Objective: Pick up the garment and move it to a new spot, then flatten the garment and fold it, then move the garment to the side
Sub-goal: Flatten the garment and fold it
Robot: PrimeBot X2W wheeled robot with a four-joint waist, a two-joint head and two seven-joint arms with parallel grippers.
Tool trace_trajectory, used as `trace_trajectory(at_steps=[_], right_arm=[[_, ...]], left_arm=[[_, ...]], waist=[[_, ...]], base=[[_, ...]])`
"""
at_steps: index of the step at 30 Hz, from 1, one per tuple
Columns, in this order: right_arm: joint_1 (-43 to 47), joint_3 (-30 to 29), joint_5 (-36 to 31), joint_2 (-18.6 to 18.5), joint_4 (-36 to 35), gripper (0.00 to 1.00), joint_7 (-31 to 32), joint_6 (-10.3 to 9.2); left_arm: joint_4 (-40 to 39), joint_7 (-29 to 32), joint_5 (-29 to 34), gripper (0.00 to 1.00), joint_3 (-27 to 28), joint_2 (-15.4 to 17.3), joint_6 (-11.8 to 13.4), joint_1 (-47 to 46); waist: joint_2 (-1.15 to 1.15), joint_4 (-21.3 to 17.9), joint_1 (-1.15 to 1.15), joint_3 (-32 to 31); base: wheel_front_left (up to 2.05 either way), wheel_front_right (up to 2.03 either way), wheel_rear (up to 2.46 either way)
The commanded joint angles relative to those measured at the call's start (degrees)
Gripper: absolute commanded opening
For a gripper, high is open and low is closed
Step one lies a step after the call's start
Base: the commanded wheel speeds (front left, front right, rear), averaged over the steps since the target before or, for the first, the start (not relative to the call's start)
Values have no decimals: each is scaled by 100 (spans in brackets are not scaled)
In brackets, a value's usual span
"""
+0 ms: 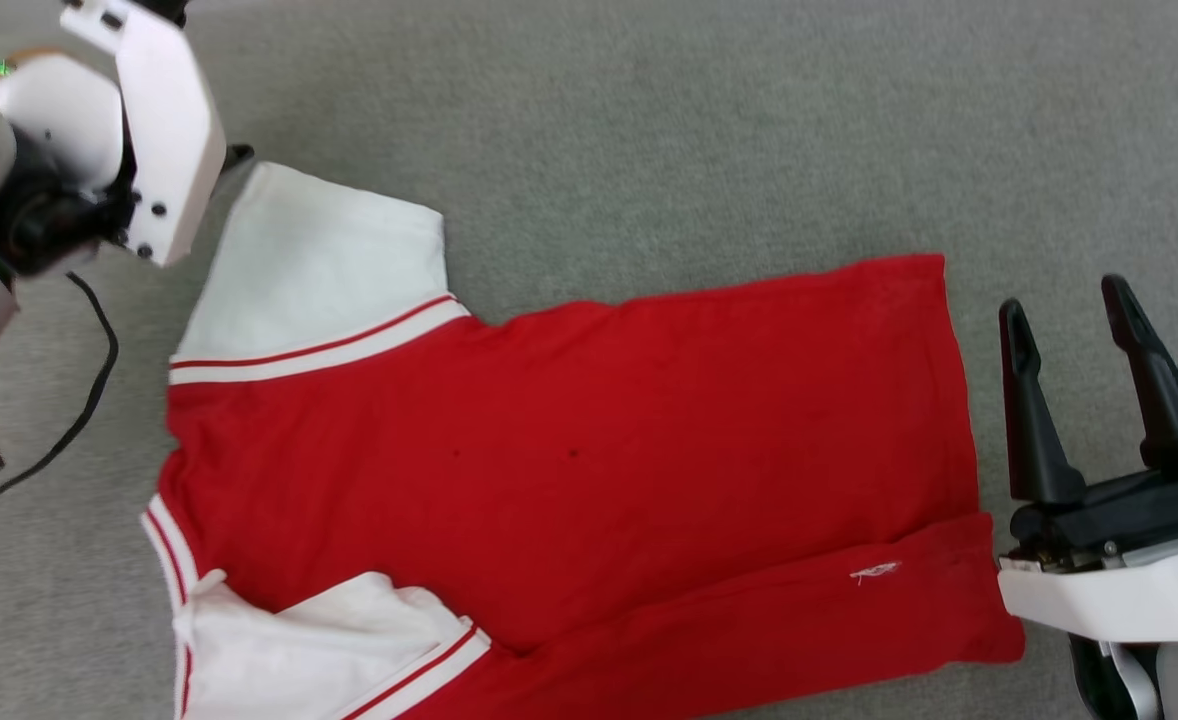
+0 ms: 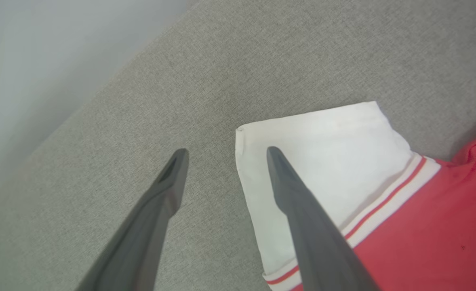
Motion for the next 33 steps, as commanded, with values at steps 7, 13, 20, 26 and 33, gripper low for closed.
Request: trace_trajectory(at_steps=[7, 13, 20, 26, 33], right_arm=[[-438, 92, -43, 12, -97, 100, -29, -5], [-613, 175, -45, 20, -99, 100, -31, -5], [-649, 114, -41, -75, -45, 100, -32, -5], [-855, -208, -62, -303, -54, 100, -32, -5], [-1334, -302, -8, -972, 163, 100, 340, -5]], left_arm=[[75, 1270, -181, 100, -252, -46, -21, -476], [313, 1328, -196, 100, -380, -55, -33, -289], [342, 1216, -243, 0, -478, -20, -93, -155], [127, 769, -217, 0, -491, -63, -132, -245], [-297, 23, -181, 0, -634, -32, -133, -96]], waist=[[0, -334, -1, 758], [0, -431, -1, 1003], [0, -372, -1, 886], [0, -157, -1, 455], [0, 124, -1, -81]], base=[[0, 0, 0], [0, 0, 0], [0, 0, 0], [0, 0, 0], [0, 0, 0]])
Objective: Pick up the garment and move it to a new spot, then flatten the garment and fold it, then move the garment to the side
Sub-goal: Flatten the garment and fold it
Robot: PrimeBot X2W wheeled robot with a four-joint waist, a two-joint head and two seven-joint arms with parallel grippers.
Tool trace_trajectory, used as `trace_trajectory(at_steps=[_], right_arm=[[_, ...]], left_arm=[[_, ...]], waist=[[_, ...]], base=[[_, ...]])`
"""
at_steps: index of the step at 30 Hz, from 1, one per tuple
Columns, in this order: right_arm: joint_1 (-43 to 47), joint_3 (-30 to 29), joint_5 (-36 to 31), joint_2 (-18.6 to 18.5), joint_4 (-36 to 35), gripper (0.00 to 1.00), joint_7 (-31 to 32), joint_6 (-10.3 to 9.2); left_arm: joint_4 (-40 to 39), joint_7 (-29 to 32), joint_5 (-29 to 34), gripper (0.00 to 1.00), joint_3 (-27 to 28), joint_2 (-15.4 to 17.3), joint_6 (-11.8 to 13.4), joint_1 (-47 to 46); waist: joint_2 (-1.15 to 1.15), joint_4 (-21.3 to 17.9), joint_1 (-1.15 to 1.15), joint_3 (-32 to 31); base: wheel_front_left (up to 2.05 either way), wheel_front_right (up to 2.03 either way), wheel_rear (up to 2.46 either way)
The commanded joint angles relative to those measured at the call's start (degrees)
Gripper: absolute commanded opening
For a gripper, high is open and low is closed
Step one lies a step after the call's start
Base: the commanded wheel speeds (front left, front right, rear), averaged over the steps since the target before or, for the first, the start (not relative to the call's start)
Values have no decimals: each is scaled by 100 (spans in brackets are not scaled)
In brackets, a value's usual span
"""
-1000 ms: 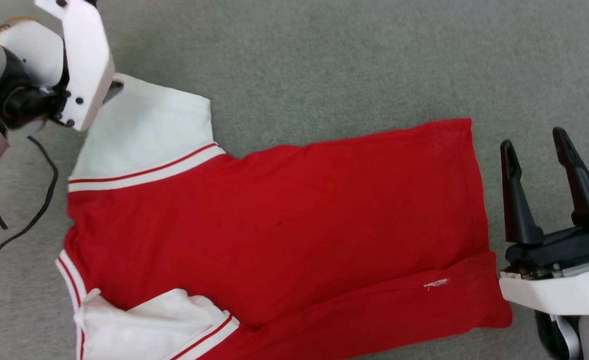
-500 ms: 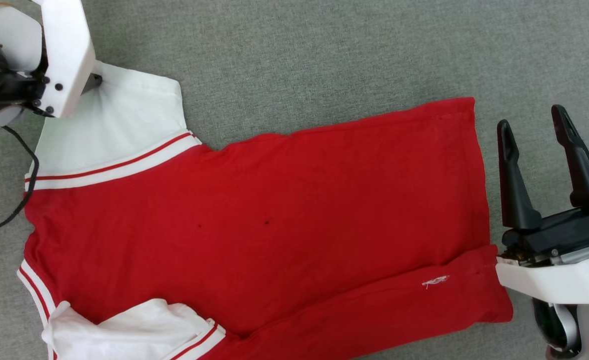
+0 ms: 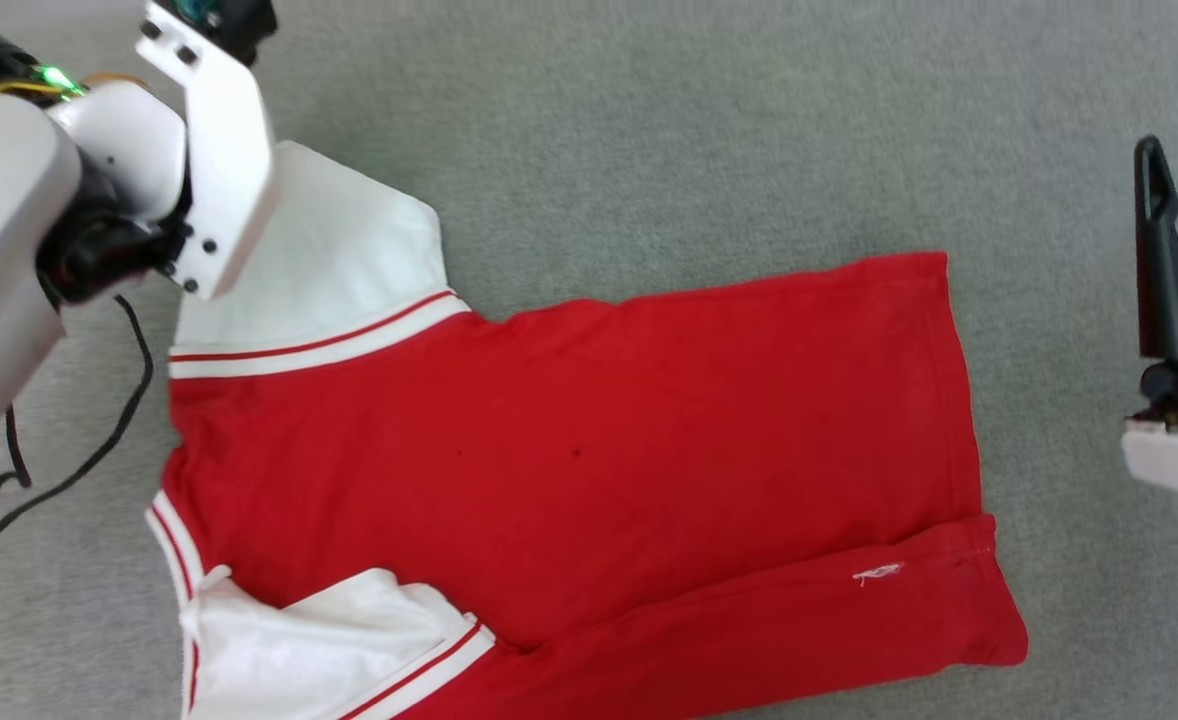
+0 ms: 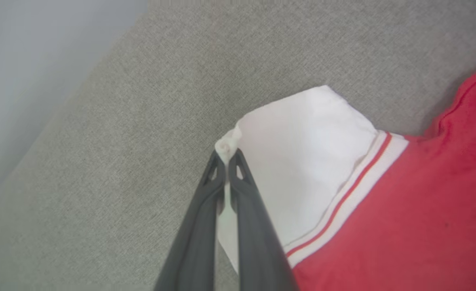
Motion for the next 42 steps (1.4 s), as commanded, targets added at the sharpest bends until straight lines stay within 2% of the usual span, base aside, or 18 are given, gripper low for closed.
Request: trace_trajectory(at_steps=[1, 6, 10, 11, 16, 22, 28, 38, 39, 40, 42], right_arm=[[-211, 102, 53, -306, 99, 100, 361, -5], [-704, 621, 594, -1114, 492, 100, 2044, -5], [-1124, 1403, 1145, -1813, 687, 100, 3439, -5], [-1124, 1403, 1145, -1813, 687, 100, 3439, -5], [-1741, 2403, 1979, -2490, 983, 100, 4987, -5], [-2313, 3046, 2892, -2748, 1587, 100, 6387, -5], [-2613, 3233, 3376, -2657, 2128, 100, 6870, -5], [-2336, 3855, 3669, -2466, 2578, 100, 6725, -4], [-2330, 3913, 3685, -2450, 2608, 34, 6687, -4], [-2336, 3952, 3700, -2429, 2616, 0, 6612, -4], [-2397, 3987, 3723, -2429, 2642, 0, 6448, -4]], left_arm=[[-135, -141, 57, 0, -105, 60, -4, 136], [-616, -392, 165, 0, -354, 149, -2, 286], [-833, -556, 138, 0, -416, 135, -3, 355], [-833, -556, 138, 0, -416, 135, -3, 355], [-972, -730, 196, 0, -480, 43, -3, 347], [-975, -944, 257, 0, -512, -189, -4, 188], [-991, -1074, 304, 0, -545, -351, -4, 28], [-923, -1236, 254, 0, -578, -301, -4, -54], [-901, -1245, 251, 0, -581, -300, -4, -40], [-879, -1253, 240, 0, -584, -306, -4, -14], [-844, -1285, 203, 0, -588, -313, -4, 67]], waist=[[0, 199, 0, -274], [0, 385, 0, -520], [0, 538, 0, -600], [0, 538, 0, -600], [0, 713, 0, -558], [0, 984, 0, -345], [0, 1200, 0, -40], [0, 1292, 0, 240], [0, 1286, 0, 229], [0, 1278, 0, 203], [0, 1258, 0, 128]], base=[[0, 0, 0], [0, 0, 0], [0, 0, 0], [0, 0, 0], [0, 0, 0], [0, 0, 0], [0, 0, 0], [0, 0, 0], [0, 0, 0], [0, 0, 0], [0, 0, 0]])
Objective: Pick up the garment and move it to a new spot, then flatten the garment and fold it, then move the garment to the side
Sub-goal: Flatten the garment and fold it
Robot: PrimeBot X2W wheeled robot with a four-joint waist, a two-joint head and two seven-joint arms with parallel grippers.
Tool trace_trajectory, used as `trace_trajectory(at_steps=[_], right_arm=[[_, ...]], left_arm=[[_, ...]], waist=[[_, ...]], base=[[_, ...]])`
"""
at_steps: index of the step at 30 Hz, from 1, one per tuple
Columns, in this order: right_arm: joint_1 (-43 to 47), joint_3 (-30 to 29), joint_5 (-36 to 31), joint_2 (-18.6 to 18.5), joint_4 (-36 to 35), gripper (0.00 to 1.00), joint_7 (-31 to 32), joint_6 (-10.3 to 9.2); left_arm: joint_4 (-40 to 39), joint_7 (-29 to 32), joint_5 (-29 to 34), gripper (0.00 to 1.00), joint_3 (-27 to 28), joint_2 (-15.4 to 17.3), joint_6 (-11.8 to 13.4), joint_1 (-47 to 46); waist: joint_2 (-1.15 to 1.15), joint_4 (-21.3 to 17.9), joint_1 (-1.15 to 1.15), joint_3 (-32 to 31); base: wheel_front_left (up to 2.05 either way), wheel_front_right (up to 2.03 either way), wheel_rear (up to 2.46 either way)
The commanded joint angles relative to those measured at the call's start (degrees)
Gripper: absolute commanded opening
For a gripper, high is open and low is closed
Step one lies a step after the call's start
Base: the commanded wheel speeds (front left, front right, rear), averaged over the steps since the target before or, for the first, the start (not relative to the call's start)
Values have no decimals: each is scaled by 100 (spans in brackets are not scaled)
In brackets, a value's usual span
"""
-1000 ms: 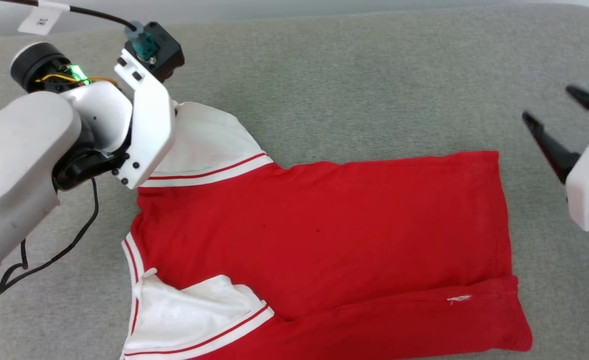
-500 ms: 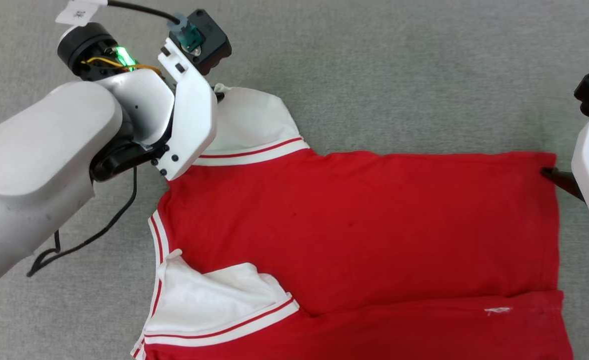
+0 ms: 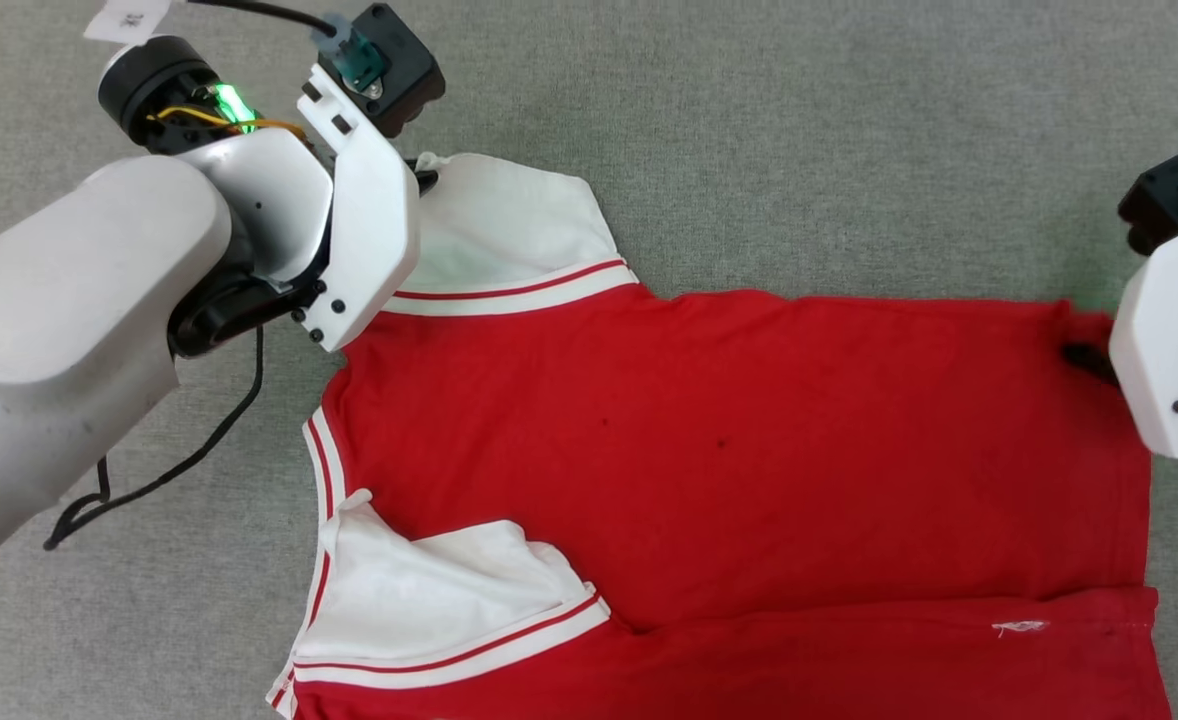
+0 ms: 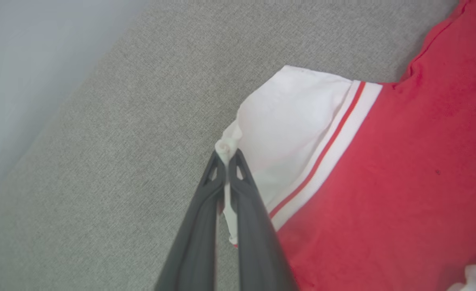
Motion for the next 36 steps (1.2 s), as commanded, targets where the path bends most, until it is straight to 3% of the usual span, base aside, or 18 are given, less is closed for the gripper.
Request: trace_trajectory(at_steps=[1, 12, 22, 31, 36], right_arm=[[182, 223, 30, 189, 154, 0, -76, -3], [273, 391, 207, 1, 77, 0, -1188, -3], [919, 625, 271, -355, -83, 0, -1930, -3], [1736, 701, 377, -578, -333, 0, -2294, -3], [2162, 764, 425, -649, -410, 0, -2373, -3]], left_arm=[[19, -52, -48, 0, -7, -5, 1, 96], [-110, -284, -233, 0, -11, 203, 1, 473], [-731, -181, -269, 0, -12, 720, 3, 1276], [-1520, 28, -291, 0, -15, 1285, 223, 2409], [-1716, 13, -330, 0, -12, 1405, 361, 3148]], waist=[[0, -29, 0, -93], [0, -126, 0, -941], [0, -76, 0, -1728], [0, -45, 0, -2175], [0, -30, 0, -2263]], base=[[0, 0, 0], [0, 0, 0], [0, 0, 0], [0, 0, 0], [0, 0, 0]])
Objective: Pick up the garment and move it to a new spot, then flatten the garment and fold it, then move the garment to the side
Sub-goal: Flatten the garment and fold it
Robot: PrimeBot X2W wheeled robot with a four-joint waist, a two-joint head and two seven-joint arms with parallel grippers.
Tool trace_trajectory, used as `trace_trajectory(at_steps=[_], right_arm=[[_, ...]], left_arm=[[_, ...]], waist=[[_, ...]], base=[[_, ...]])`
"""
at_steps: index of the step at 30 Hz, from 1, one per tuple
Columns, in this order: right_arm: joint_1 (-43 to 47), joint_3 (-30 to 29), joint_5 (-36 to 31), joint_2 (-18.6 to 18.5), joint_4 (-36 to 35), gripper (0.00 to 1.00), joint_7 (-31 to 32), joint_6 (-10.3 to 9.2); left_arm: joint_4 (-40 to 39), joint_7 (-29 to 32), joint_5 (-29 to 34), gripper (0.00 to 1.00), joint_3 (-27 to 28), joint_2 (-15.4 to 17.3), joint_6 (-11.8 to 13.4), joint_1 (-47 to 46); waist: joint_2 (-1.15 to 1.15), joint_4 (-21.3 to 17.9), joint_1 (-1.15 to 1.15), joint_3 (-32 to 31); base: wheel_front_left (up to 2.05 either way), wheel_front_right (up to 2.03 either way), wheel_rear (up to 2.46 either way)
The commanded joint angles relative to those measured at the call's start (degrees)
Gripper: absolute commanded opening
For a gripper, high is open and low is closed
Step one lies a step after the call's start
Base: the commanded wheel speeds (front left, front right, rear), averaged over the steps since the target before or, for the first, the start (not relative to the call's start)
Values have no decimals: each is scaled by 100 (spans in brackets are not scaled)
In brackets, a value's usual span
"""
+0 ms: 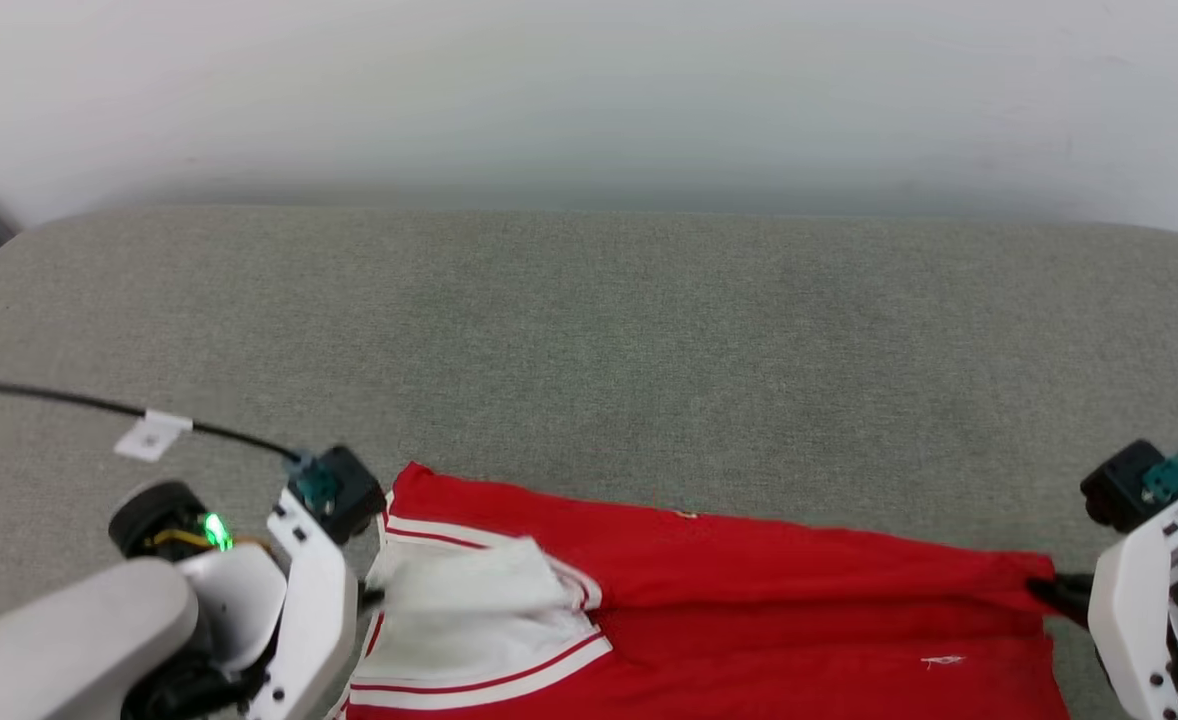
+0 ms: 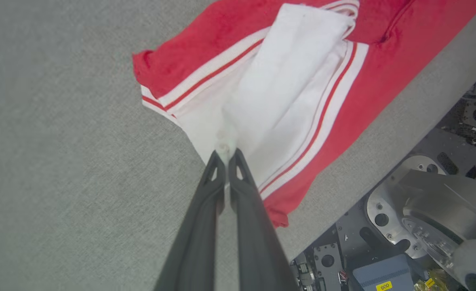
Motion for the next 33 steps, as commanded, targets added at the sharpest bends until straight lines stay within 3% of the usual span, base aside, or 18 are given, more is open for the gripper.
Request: trace_trajectory(at_steps=[1, 14, 15, 16, 17, 25, 33], right_arm=[[173, 27, 23, -23, -15, 0, -39, -4], [648, 29, -9, 227, 237, 0, -137, -3], [657, -13, 28, 275, 286, 8, -166, -4], [667, -42, 73, 331, 286, 48, -202, -3], [669, -70, 87, 351, 275, 100, -250, -3], [762, -607, -102, 205, -12, 100, -911, -4], [1192, -2007, -436, 533, 22, 100, -1754, -4]], left_arm=[[-28, -22, -21, 0, 9, 16, 62, 224], [457, -315, 43, 0, 13, -276, 115, 1094], [530, -390, 53, 0, 32, -325, 151, 1116], [609, -407, 39, 7, 35, -358, 188, 1150], [627, -396, 118, 100, 30, -366, 197, 1163], [478, -1497, 592, 100, 325, -335, 572, 1166], [466, -3342, 1190, 100, 942, -610, 1784, 1371]], waist=[[0, 5, 1, -6], [0, -48, 1, 229], [0, -52, 1, 242], [0, -57, 1, 246], [0, -68, 1, 244], [0, -63, 1, 110], [0, -34, 1, 76]], base=[[0, 0, 0], [0, 0, 0], [0, 0, 0], [0, 0, 0], [0, 0, 0], [0, 0, 0], [0, 0, 0]])
